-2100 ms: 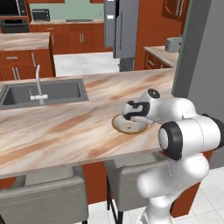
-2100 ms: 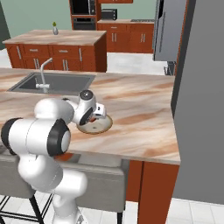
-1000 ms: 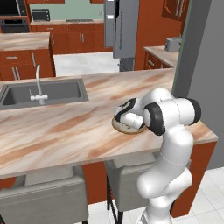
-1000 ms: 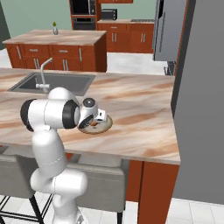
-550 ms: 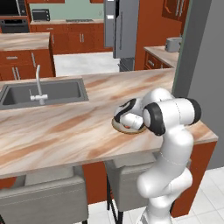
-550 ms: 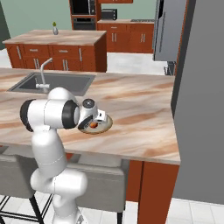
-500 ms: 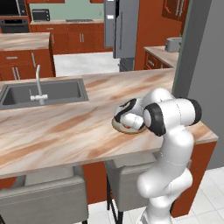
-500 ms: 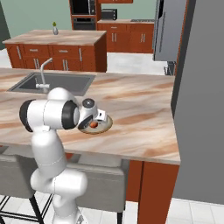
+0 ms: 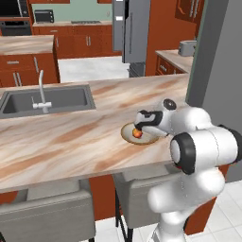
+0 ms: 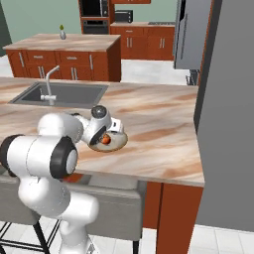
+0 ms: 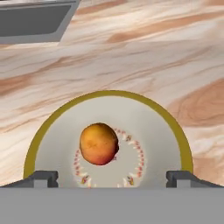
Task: Retrieve the peach and banana from the fridge and place them into the bowl on the dining table.
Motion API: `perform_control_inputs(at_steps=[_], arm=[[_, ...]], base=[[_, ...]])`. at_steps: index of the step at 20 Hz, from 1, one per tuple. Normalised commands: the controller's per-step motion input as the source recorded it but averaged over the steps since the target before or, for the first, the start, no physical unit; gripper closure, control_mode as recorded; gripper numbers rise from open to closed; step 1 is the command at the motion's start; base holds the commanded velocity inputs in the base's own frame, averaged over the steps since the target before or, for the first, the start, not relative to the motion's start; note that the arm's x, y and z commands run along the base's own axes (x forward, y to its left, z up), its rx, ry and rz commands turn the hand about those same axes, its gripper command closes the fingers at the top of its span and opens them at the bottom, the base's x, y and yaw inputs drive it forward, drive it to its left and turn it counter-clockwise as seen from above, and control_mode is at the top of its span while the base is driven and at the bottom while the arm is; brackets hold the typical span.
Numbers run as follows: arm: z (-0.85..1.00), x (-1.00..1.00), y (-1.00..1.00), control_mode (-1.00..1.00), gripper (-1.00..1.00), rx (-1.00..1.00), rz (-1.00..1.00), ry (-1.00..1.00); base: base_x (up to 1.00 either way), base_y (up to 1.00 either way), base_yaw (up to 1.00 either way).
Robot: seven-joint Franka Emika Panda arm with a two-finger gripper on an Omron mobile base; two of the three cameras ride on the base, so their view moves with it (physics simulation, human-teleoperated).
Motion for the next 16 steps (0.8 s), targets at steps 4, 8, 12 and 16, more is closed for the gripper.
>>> perform_control_inputs(at_steps=[4, 8, 12, 16], arm=[[1.0, -0.97, -0.27, -1.0, -1.0, -0.02, 0.0, -0.01], [1.0, -0.91, -0.05, -1.0, -1.0, -0.09, 0.0, 0.01], [1.0, -0.78, 0.0, -1.0, -1.0, -0.12, 0.0, 0.16], [1.0, -0.83, -0.01, -1.0, -1.0, -0.1, 0.0, 0.19]], base=[[0.0, 0.0, 0.0], [0.0, 0.0, 0.0], [0.0, 0.0, 0.0], [0.0, 0.0, 0.0]])
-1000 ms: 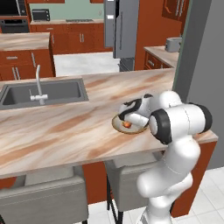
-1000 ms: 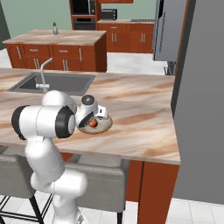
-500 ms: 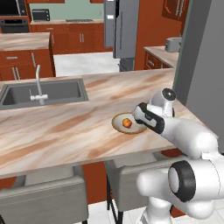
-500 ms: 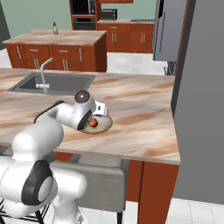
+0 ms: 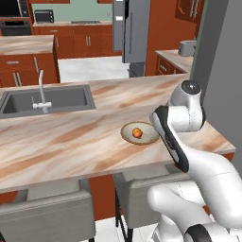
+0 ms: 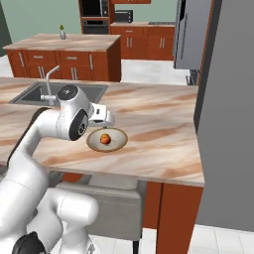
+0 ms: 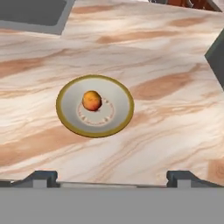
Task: Retrieve the peach and banana from the fridge and place them into the bowl on the dining table.
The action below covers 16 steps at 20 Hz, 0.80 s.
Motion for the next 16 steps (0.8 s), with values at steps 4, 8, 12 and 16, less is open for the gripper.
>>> perform_control_inputs(at_steps=[4, 8, 12, 16], arm=[[1.0, -0.74, -0.02, -1.0, -1.0, -0.05, 0.02, 0.15], [0.77, -0.68, 0.0, -1.0, -1.0, -0.01, 0.08, 0.04], [0.29, -0.81, 0.0, -1.0, -1.0, 0.0, 0.15, -0.15], [0.02, -0.89, 0.0, -1.0, -1.0, 0.02, 0.14, -0.28]], base=[[0.0, 0.0, 0.0], [0.0, 0.0, 0.0], [0.0, 0.0, 0.0], [0.0, 0.0, 0.0]])
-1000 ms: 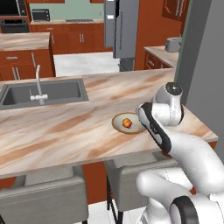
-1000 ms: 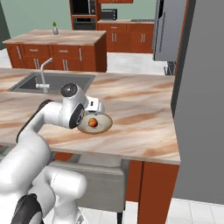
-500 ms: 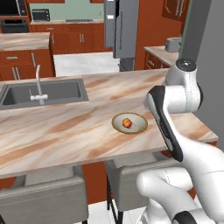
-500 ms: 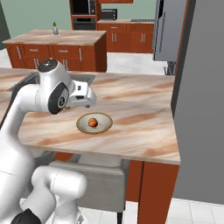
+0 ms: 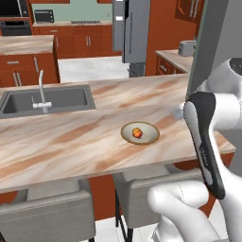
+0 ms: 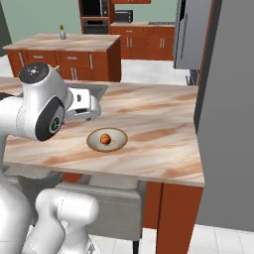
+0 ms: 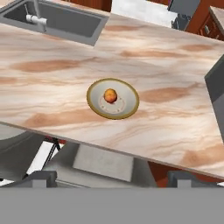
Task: Retrieve the peach and banana from the fridge and place them into the bowl on the dining table.
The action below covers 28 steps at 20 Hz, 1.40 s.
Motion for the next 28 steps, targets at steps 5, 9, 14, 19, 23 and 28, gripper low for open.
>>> perform_control_inputs(at_steps=[5, 9, 14, 19, 23, 28], arm=[[-0.28, -0.69, 0.0, -1.0, -1.0, 0.08, 0.06, -0.31], [-0.27, -0.03, 0.0, -1.0, -1.0, 0.06, 0.07, -0.1], [-0.19, 0.03, 0.0, 1.0, -1.0, 0.04, 0.06, -0.1], [0.0, 0.0, 0.0, 1.0, -1.0, 0.0, 0.0, 0.0], [0.0, 0.0, 0.0, 1.0, -1.0, 0.0, 0.0, 0.0], [0.0, 0.0, 0.0, 1.0, -1.0, 0.0, 0.0, 0.0]], base=[[0.0, 0.0, 0.0], [0.0, 0.0, 0.0], [0.04, 0.0, 0.0], [-0.13, 0.05, 0.0], [-0.48, 0.58, 0.06], [-0.16, 0.98, 0.06]])
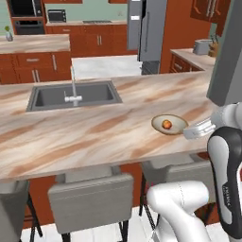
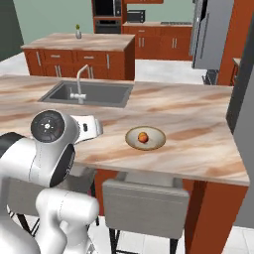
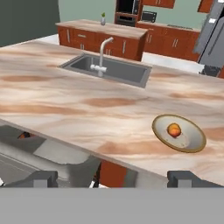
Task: Retrieve the peach and banana from the fridge and place them into the bowl on the dining table.
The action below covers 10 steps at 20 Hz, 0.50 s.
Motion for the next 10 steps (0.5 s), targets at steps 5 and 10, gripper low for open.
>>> perform_control_inputs(at_steps=[5, 10], arm=[[0.0, 0.0, 0.0, 1.0, -1.0, 0.0, 0.0, 0.0], [0.0, 0.0, 0.0, 1.0, -1.0, 0.0, 0.0, 0.0]], base=[[0.19, 1.0, 0.0], [0.22, 1.0, 0.0]])
